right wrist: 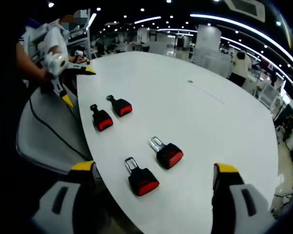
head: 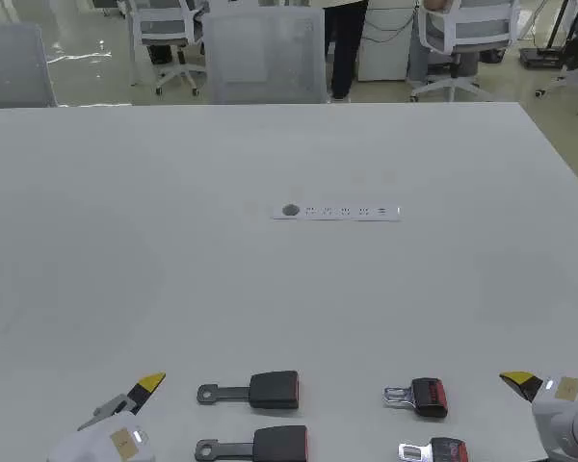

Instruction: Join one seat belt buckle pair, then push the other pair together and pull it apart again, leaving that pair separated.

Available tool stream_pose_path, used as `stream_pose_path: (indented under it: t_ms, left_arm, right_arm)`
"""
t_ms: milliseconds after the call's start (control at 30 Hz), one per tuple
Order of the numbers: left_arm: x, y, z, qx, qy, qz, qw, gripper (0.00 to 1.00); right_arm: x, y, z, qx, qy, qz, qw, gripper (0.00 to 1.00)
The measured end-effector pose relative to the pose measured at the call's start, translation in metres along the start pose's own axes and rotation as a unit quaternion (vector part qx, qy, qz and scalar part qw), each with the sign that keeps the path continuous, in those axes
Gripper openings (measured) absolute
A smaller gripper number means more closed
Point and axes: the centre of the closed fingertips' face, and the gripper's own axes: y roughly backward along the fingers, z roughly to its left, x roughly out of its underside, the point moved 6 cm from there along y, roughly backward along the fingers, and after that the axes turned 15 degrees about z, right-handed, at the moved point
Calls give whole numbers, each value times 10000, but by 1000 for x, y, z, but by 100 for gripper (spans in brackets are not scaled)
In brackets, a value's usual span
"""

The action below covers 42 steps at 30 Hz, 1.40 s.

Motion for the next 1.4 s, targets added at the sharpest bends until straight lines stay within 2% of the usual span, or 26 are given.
stream_pose_path:
  t_ms: [100, 133, 167, 267, 300, 333, 367, 400, 467, 700, 800, 900, 1200, 1400]
  left_arm:
    - [0, -6, -2, -70, 23, 34, 10000, 100]
    - [1, -8, -6, -52, -87, 120, 9999, 100]
    - [1, -8, -7, -35, -131, 114, 9998, 100]
    - [3, -8, -7, -6, -119, 133, 9998, 100]
    - [4, -9, -7, 10, -102, 158, 9998, 100]
    - [2, -10, -10, 101, -15, 154, 9998, 100]
    - [2, -10, -11, 156, 31, 152, 9998, 100]
    - [2, -11, -11, 133, -8, 184, 9997, 100]
    - [3, -11, -13, 151, -5, 213, 9997, 100]
    - [5, -12, -10, 65, 10, 254, 9997, 100]
    - [7, -13, -9, 41, -18, 299, 9995, 100]
    - [8, -14, -8, 25, -45, 327, 9995, 100]
    - [13, -16, -6, -40, -100, 512, 9986, 99]
    - [13, -15, -7, -75, -152, 529, 9985, 98]
  right_arm:
    - [1, 1, 1, 0, 43, 17, 10000, 95]
    - [1, 1, 1, -14, 36, 12, 10000, 95]
    - [1, 1, 1, -24, 23, 11, 10000, 95]
    - [1, 0, 2, -24, -66, -29, 10000, 96]
    - [1, -1, 2, -22, -142, -60, 9999, 97]
    - [-2, -2, 2, -60, -426, -233, 9988, 99]
    - [-3, -3, 1, -81, -547, -313, 9980, 100]
    - [-3, -2, 0, -64, -530, -334, 9980, 100]
    - [-2, -4, -2, -18, -459, -211, 9987, 99]
    - [-5, -7, -2, -48, -347, -174, 9992, 99]
    - [-6, -7, -2, -59, -344, -159, 9993, 98]
    - [-3, -7, -2, -68, -262, 15, 9996, 94]
    - [1, -6, -2, -61, -227, 94, 9997, 87]
    - [5, -6, -1, -42, -181, 183, 9997, 84]
